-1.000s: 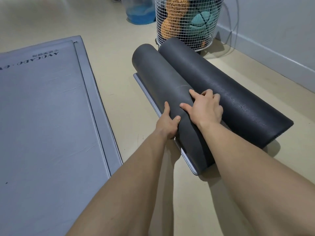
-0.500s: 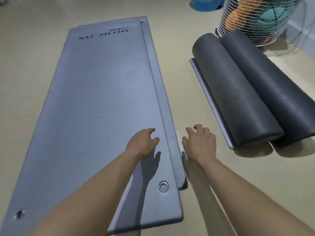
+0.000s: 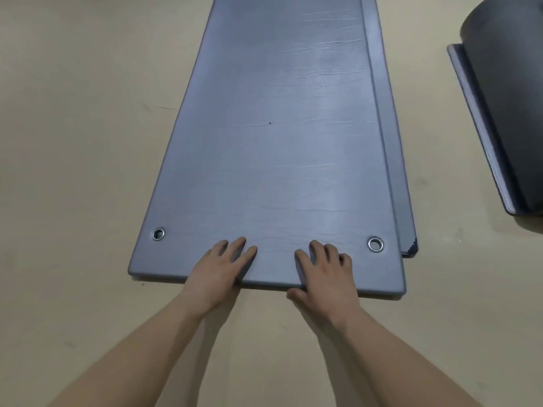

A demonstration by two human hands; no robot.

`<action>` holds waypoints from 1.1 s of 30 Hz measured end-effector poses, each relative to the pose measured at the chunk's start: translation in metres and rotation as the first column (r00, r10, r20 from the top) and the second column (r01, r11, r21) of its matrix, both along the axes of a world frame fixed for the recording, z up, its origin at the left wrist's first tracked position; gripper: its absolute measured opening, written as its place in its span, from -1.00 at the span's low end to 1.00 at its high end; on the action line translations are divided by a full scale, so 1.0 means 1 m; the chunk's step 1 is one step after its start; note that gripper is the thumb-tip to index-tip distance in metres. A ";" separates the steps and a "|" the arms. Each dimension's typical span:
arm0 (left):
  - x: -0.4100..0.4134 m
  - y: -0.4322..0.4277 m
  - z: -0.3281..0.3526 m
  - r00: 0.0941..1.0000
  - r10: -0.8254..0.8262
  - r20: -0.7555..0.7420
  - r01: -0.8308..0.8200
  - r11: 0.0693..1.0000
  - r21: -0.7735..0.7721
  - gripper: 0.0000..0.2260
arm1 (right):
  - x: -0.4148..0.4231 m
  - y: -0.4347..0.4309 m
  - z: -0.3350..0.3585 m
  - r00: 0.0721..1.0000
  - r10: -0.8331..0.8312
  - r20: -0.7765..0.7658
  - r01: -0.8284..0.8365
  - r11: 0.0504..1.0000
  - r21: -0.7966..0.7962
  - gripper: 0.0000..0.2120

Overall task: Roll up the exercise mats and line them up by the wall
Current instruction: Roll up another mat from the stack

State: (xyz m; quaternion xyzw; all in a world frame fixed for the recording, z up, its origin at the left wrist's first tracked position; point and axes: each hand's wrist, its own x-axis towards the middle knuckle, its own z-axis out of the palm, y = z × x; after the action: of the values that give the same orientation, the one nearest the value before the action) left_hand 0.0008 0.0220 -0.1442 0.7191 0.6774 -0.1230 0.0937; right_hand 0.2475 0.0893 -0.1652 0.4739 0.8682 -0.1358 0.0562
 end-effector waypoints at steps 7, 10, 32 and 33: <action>-0.043 -0.013 -0.040 0.971 -0.232 0.059 0.200 0.920 0.338 -0.57 | -0.002 -0.010 -0.013 0.995 0.096 -0.032 -0.087 0.969 0.230 -0.61; -0.047 -0.014 -0.027 0.971 -0.202 0.125 0.136 0.903 0.407 -0.67 | -0.006 0.000 0.006 0.987 0.117 -0.106 -0.074 0.936 0.345 -0.73; -0.080 0.067 0.031 0.984 -0.024 -0.179 0.091 0.920 0.381 -0.19 | -0.076 0.132 0.057 0.961 -0.053 -0.272 0.147 0.930 0.336 -0.76; -0.080 0.071 0.029 0.986 -0.004 -0.170 0.059 0.945 0.320 -0.13 | -0.075 0.132 0.055 0.959 -0.003 -0.283 0.113 0.921 0.374 -0.78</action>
State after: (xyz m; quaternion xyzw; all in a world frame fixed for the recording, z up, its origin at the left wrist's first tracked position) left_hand -0.0797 0.0932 -0.1156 0.7227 0.6822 -0.0712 -0.0847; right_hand 0.1723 0.2210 -0.1106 0.4775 0.8627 -0.0288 -0.1643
